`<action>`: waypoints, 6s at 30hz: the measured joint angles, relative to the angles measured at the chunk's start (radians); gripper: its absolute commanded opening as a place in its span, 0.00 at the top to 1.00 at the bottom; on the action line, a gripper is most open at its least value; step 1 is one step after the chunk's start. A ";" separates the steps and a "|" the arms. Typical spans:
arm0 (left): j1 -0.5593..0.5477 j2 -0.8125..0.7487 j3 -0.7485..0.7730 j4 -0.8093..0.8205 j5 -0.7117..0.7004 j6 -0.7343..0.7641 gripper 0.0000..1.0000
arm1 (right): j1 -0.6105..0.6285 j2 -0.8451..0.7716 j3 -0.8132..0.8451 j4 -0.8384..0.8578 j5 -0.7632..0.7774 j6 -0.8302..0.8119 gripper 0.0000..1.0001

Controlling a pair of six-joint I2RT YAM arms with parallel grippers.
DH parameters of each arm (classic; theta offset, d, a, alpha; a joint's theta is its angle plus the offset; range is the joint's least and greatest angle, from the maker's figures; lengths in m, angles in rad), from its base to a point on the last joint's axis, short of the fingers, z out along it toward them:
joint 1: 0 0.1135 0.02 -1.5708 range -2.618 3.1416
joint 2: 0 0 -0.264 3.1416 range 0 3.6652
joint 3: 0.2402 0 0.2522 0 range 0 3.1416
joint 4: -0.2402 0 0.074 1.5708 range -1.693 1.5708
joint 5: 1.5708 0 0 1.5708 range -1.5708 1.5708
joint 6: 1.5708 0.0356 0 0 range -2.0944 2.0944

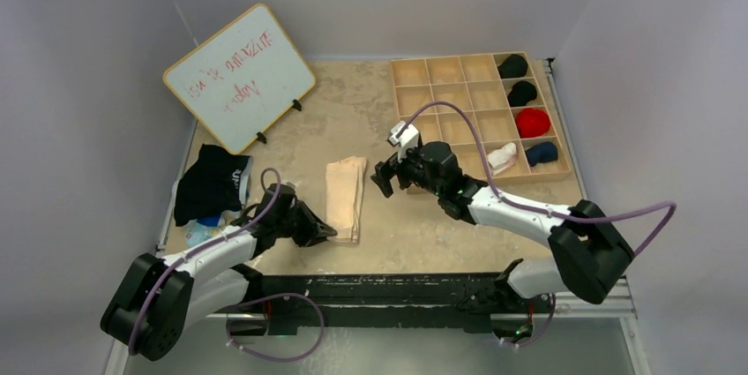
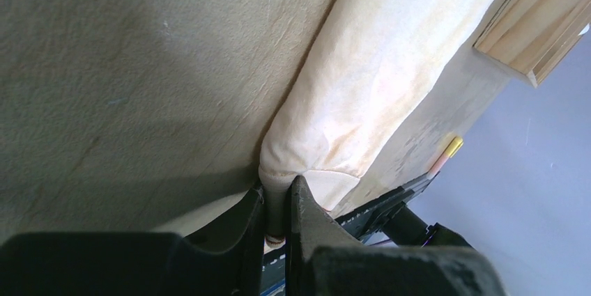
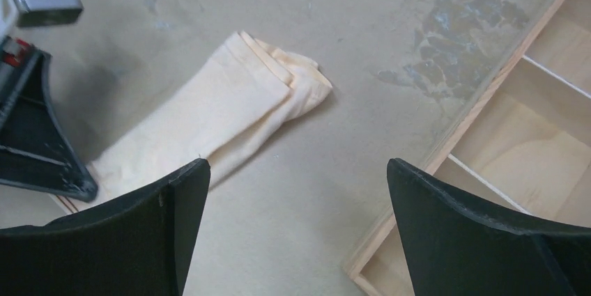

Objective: Roll the underwear
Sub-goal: Roll the underwear to the center of the board.

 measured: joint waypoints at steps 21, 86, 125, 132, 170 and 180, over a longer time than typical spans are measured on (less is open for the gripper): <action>0.000 0.028 0.071 -0.113 -0.045 0.045 1.00 | 0.414 -0.050 -0.273 0.055 -0.150 -0.853 0.23; 0.019 -0.092 -0.024 -0.056 0.017 -0.032 0.47 | 0.341 0.373 -0.074 0.271 -0.277 -0.760 1.00; 0.018 -0.109 -0.071 0.012 -0.053 -0.181 1.00 | 0.465 0.300 -0.159 0.271 -0.251 -1.004 0.41; 0.018 -0.114 -0.071 0.004 -0.053 -0.189 1.00 | 0.469 0.395 -0.174 0.447 -0.126 -1.091 0.40; 0.026 -0.158 -0.071 -0.045 -0.058 -0.197 0.84 | 0.480 0.482 -0.137 0.515 -0.116 -1.030 1.00; 0.027 -0.282 -0.044 -0.196 -0.121 -0.170 0.47 | 0.406 0.409 -0.137 0.484 -0.311 -0.694 1.00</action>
